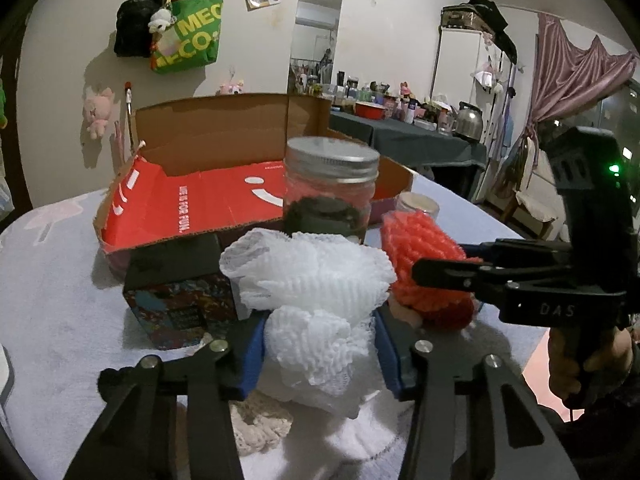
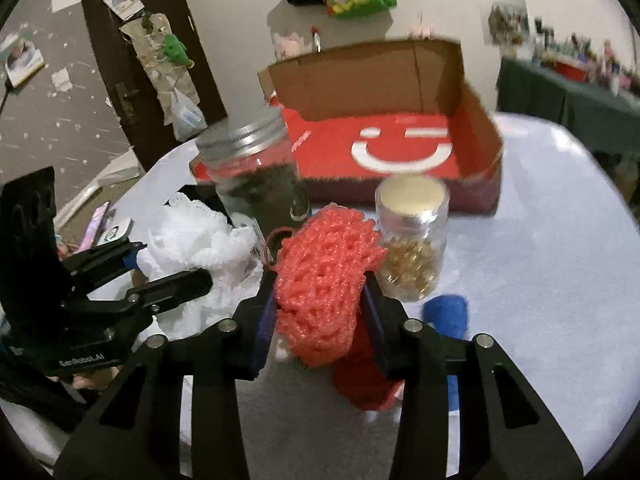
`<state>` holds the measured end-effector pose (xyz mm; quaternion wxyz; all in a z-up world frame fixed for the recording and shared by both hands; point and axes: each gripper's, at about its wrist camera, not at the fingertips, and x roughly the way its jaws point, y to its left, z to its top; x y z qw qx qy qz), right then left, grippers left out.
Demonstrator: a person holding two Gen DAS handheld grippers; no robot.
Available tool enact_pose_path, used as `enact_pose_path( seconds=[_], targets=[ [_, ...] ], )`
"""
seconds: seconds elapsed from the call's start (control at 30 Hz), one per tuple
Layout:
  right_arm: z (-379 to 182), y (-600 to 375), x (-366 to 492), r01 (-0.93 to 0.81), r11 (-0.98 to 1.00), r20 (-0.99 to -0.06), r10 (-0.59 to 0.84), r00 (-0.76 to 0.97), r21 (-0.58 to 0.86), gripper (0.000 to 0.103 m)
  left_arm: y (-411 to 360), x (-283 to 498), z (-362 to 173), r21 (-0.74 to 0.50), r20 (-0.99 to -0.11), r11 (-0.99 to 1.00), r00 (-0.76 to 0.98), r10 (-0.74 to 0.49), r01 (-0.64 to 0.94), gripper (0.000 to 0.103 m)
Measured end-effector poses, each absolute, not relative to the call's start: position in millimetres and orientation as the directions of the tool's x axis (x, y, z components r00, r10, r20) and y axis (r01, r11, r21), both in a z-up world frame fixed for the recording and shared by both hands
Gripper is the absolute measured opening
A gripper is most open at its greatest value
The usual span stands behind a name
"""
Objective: Organize soft objects
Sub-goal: 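Grasp the white mesh puff with the left tool while the right tool grasps the orange-red mesh puff, then carry both puffs into the red-lined cardboard box and open both tools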
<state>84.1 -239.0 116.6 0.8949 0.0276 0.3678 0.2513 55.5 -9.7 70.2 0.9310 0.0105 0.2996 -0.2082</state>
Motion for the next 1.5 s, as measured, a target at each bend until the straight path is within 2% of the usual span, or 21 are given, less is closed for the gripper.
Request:
enact_pose_path(
  seconds=[0.33, 0.73, 1.0, 1.27, 1.5],
  targets=[
    [135, -238, 66, -0.415, 0.902, -0.617, 0.395, 0.681, 0.119, 0.038, -7, 46, 83, -0.090, -0.536, 0.916, 0.756, -0.376, 0.391, 0.049],
    [161, -246, 59, -0.419, 0.903, -0.559, 0.396, 0.728, 0.094, 0.038, 11, 43, 115, -0.069, -0.482, 0.923, 0.798, -0.362, 0.378, 0.049],
    [193, -250, 79, -0.438, 0.898, -0.515, 0.397, 0.760, 0.047, 0.038, 31, 70, 148, -0.064, -0.458, 0.927, 0.814, -0.357, 0.370, 0.049],
    [218, -244, 148, -0.481, 0.876, -0.540, 0.417, 0.731, 0.026, 0.038, 42, 143, 171, -0.003, -0.496, 0.930, 0.807, -0.321, 0.368, 0.049],
    [215, -220, 240, -0.511, 0.859, -0.638, 0.401, 0.657, 0.013, 0.038, 32, 230, 167, 0.010, -0.588, 0.917, 0.744, -0.317, 0.399, 0.049]
  ],
)
